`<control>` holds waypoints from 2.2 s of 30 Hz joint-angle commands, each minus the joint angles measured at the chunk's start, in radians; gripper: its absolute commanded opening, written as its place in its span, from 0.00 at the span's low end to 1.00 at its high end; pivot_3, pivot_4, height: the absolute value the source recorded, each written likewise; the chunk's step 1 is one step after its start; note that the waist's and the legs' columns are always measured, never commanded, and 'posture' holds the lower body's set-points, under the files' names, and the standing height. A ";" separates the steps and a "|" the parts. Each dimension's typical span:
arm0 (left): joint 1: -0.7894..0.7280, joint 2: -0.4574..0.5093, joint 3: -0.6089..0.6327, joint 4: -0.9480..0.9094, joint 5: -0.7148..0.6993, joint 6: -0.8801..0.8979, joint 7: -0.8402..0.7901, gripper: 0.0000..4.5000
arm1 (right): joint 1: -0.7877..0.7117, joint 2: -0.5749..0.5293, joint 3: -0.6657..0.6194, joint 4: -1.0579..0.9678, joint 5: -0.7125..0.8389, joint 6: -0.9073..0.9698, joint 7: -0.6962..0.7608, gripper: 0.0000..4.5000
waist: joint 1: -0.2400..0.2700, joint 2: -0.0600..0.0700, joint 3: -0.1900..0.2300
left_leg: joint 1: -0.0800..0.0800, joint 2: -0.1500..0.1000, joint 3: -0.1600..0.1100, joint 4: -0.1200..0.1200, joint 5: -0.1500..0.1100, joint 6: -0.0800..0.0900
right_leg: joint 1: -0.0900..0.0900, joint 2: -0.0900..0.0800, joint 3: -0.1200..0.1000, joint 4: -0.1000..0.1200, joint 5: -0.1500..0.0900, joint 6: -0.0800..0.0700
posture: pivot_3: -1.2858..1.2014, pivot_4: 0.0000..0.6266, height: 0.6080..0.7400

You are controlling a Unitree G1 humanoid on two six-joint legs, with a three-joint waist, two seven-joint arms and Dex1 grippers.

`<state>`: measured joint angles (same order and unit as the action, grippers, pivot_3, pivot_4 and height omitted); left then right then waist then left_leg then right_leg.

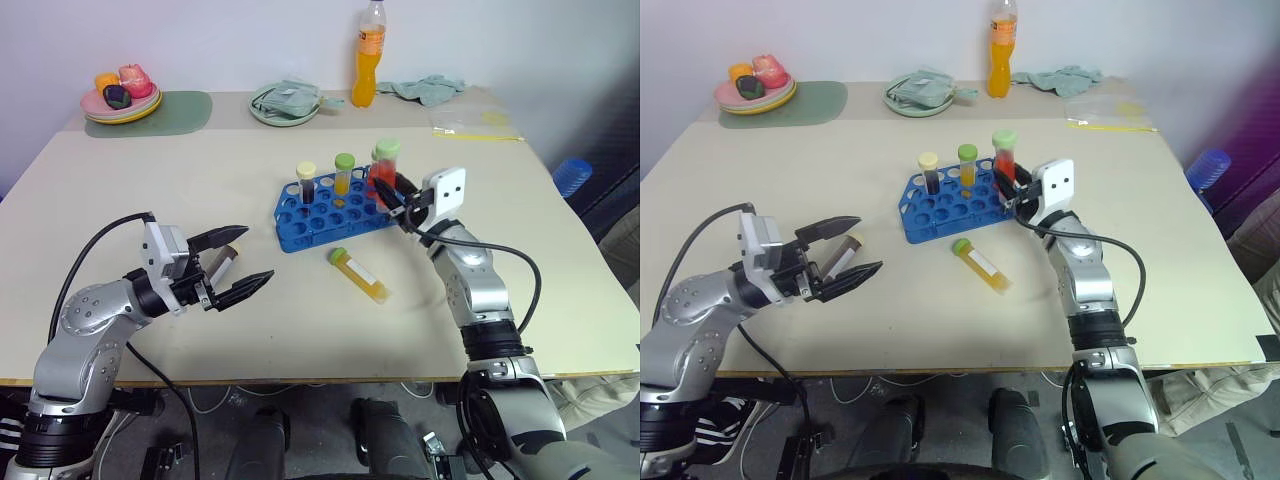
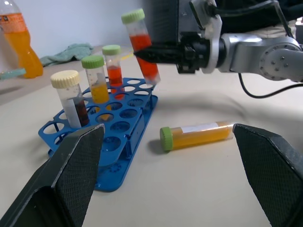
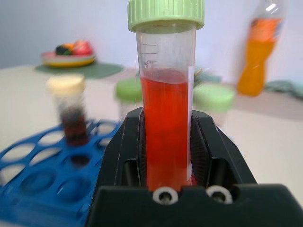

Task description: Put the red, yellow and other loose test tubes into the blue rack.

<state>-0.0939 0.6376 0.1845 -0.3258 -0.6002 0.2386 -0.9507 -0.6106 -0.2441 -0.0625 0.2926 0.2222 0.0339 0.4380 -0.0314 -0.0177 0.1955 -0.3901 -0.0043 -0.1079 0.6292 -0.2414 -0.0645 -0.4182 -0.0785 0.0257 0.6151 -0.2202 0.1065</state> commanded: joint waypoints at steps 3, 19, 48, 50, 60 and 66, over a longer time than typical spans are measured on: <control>-0.020 0.008 0.019 -0.034 -0.012 -0.001 0.008 1.00 | -0.057 0.027 -0.029 0.071 -0.007 -0.089 -0.036 0.18 | -0.009 0.000 0.000 | 0.000 0.000 0.000 0.000 0.000 0.000 | 0.000 0.000 0.000 0.000 0.000 0.000 | 0.52 0.24 1.00; -0.011 0.012 0.025 -0.052 -0.019 0.012 0.014 1.00 | -0.106 0.067 -0.016 0.316 -0.074 -0.276 -0.057 0.18 | -0.013 0.000 0.000 | 0.000 0.000 0.000 -0.001 0.000 0.000 | 0.000 0.000 0.000 0.000 0.000 0.000 | 0.52 0.24 1.00; -0.032 0.020 0.014 -0.059 -0.028 0.030 0.030 1.00 | -0.083 0.065 -0.030 0.389 -0.078 -0.352 -0.067 0.18 | -0.014 0.000 0.000 | 0.001 0.000 0.000 -0.001 0.000 0.000 | 0.001 0.000 0.000 0.001 0.000 0.000 | 0.52 0.24 1.00; -0.034 0.019 0.013 -0.058 -0.027 0.030 0.029 1.00 | -0.084 0.066 -0.030 0.391 -0.081 -0.351 -0.072 0.18 | -0.014 0.000 0.000 | 0.001 0.000 0.000 -0.001 0.000 0.000 | 0.001 0.000 0.000 0.001 0.000 0.000 | 0.52 0.24 1.00; -0.031 0.027 0.023 -0.061 -0.030 0.033 0.029 1.00 | -0.117 0.091 -0.031 0.456 -0.081 -0.369 -0.087 0.18 | -0.014 0.000 0.000 | 0.002 0.000 0.000 -0.001 0.000 0.000 | 0.001 0.000 0.000 0.001 0.000 0.000 | 0.52 0.24 1.00; -0.023 0.028 0.026 -0.069 -0.031 0.036 0.034 1.00 | -0.129 0.105 -0.030 0.484 -0.083 -0.390 -0.097 0.18 | -0.014 0.000 0.000 | 0.002 0.000 0.000 -0.001 0.000 0.000 | 0.001 0.000 0.000 0.001 0.000 0.000 | 0.52 0.24 1.00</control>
<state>-0.1152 0.6557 0.1825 -0.3572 -0.6199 0.2785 -0.9184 -0.7202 -0.1488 -0.0875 0.7823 0.1400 -0.3389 0.3417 -0.0455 -0.0174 0.1955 -0.3884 -0.0043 -0.1082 0.6283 -0.2414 -0.0644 -0.4174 -0.0783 0.0260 0.6164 -0.2201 0.1066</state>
